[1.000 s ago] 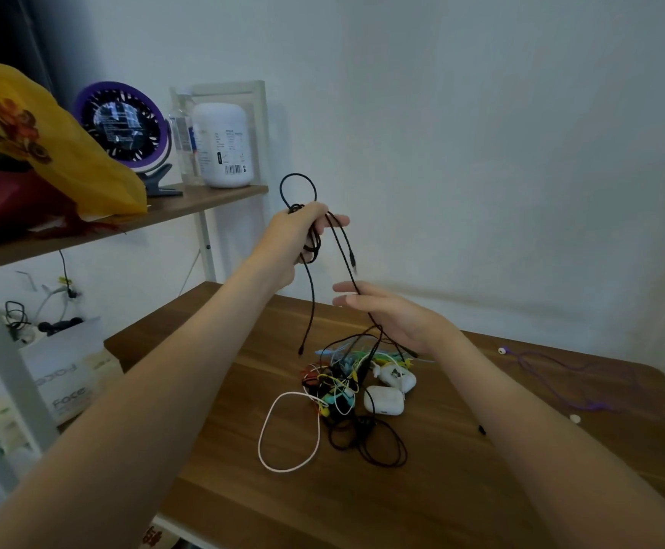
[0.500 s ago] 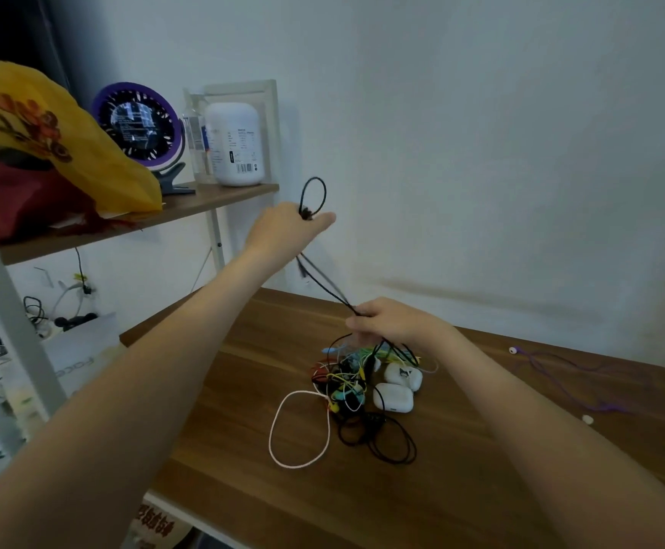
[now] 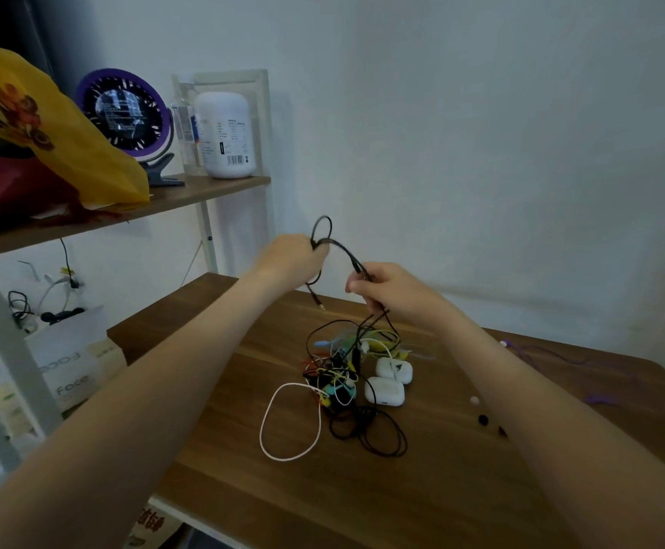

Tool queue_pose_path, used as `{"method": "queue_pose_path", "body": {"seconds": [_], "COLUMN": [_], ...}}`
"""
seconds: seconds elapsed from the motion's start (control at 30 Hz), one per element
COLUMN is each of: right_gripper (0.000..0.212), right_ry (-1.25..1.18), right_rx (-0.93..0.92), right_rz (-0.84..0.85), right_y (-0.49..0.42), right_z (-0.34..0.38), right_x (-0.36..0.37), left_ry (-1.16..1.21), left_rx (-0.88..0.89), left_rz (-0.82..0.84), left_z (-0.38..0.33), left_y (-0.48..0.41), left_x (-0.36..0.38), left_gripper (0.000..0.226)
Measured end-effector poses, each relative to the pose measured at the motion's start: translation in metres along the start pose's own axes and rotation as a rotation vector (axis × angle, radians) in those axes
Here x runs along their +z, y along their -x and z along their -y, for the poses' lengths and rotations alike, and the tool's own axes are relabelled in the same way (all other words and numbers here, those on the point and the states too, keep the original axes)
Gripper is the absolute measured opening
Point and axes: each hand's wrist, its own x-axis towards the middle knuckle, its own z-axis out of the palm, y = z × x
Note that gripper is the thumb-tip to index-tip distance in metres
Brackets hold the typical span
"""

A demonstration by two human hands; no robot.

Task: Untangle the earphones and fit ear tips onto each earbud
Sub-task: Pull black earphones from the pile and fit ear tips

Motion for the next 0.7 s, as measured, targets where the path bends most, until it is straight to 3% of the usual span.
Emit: {"method": "queue_pose_path", "body": {"seconds": [0.17,0.23,0.33,0.47,0.63,0.7], "right_gripper": [0.011,0.015,0.021,0.029,0.030,0.028], "right_ry": [0.123,0.180,0.323,0.392,0.170,0.193], "right_rx": [0.105,0.138,0.200,0.242,0.042,-0.025], "right_rz": [0.075,0.107,0.131,0.109,-0.088,-0.115], "right_y": [-0.001,0.001,0.002,0.002,-0.003,-0.006], "right_z": [-0.028,-0.034,-0.041,-0.045,-0.017,-0.004], "right_x": [0.002,0.003,0.003,0.003,0.006,0.003], "left_ry": [0.877,1.075,1.259,1.233,0.741,0.607], "left_rx": [-0.203,-0.232,-0.255,-0.258,-0.318,-0.298], "left_rz": [0.007,0.021,-0.015,-0.043,0.107,0.167], "left_z": [-0.016,-0.020,-0.022,-0.018,-0.014,-0.014], "left_y": [0.000,-0.001,-0.002,-0.004,-0.001,0.002], "left_x": [-0.016,-0.021,-0.025,-0.024,-0.003,0.004], "left_gripper": [0.052,0.056,0.045,0.043,0.045,0.040]}}
